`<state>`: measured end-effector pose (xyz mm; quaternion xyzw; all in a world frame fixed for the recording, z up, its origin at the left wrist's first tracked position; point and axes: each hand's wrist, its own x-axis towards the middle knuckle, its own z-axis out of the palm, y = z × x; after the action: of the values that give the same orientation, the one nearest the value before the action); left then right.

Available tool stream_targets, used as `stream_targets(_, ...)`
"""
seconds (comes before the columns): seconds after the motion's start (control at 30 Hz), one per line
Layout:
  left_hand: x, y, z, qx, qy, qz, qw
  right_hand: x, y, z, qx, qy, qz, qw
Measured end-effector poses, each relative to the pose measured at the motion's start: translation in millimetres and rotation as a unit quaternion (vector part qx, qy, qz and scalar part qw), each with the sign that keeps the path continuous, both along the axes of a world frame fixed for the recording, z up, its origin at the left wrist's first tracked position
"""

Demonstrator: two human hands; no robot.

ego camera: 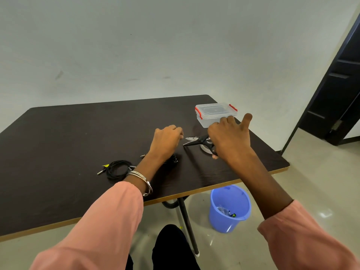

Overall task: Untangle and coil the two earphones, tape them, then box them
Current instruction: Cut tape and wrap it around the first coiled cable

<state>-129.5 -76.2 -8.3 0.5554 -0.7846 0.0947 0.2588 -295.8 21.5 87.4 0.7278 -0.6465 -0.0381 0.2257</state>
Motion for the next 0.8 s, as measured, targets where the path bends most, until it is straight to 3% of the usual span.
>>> stream_targets(0.47, 2.2, 5.2, 1.4, 0.014, 0.037, 0.011, 0.999, -2.0, -5.3, -8.7, -0.032, 0.007, -0.001, 0.999)
stream_targets(0.8, 12.2, 5.4, 3.8, 0.064, 0.155, 0.069, 0.983, -25.3, -17.2, -11.6, 0.056, -0.056, -0.044, 0.996)
